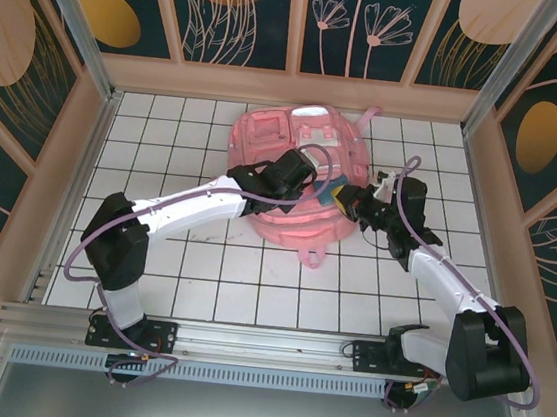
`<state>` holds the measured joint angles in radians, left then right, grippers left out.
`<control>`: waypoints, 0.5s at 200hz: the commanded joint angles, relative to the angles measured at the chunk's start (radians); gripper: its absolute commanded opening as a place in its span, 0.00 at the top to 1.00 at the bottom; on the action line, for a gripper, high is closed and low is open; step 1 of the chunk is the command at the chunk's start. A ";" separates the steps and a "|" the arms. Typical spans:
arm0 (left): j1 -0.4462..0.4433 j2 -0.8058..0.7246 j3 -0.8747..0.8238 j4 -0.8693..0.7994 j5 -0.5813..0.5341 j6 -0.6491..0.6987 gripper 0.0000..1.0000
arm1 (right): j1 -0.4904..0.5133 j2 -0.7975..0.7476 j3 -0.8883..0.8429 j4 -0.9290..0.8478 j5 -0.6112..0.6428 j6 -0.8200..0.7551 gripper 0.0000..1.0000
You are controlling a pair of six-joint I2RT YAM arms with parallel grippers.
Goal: Pack books, pencil case, and school supplies into a backpack
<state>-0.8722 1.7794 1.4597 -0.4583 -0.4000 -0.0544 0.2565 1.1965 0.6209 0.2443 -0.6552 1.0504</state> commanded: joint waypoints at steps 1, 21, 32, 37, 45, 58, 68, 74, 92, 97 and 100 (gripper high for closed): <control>0.007 0.014 0.059 0.077 -0.119 0.016 0.76 | 0.020 -0.004 0.034 0.059 0.032 -0.012 1.00; 0.007 -0.002 0.078 0.102 -0.086 0.030 0.84 | 0.064 0.027 0.046 0.068 0.094 -0.009 1.00; 0.008 -0.014 0.081 0.120 -0.057 0.034 0.85 | 0.094 0.048 0.062 0.081 0.143 -0.001 1.00; 0.007 -0.019 0.083 0.126 -0.045 0.037 0.86 | 0.112 0.060 0.071 0.086 0.164 -0.001 1.00; 0.007 -0.028 0.087 0.134 -0.032 0.037 0.86 | 0.135 0.083 0.094 0.087 0.206 -0.002 1.00; 0.006 -0.044 0.089 0.147 -0.017 0.036 0.87 | 0.168 0.126 0.123 0.112 0.268 0.007 1.00; 0.007 -0.058 0.085 0.161 -0.009 0.035 0.89 | 0.182 0.165 0.143 0.138 0.293 0.036 0.99; 0.007 -0.059 0.080 0.171 -0.007 0.034 0.89 | 0.188 0.189 0.153 0.165 0.293 0.053 0.99; 0.007 -0.100 0.069 0.187 0.014 0.032 0.89 | 0.218 0.245 0.197 0.197 0.341 0.085 0.99; 0.007 -0.106 0.065 0.190 0.020 0.029 0.89 | 0.228 0.259 0.209 0.195 0.369 0.088 0.99; 0.007 -0.110 0.062 0.192 0.022 0.029 0.89 | 0.233 0.268 0.218 0.194 0.384 0.089 0.99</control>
<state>-0.8700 1.7664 1.5002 -0.3882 -0.4034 -0.0139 0.4534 1.4136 0.7589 0.3344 -0.4038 1.0939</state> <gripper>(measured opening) 0.120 0.086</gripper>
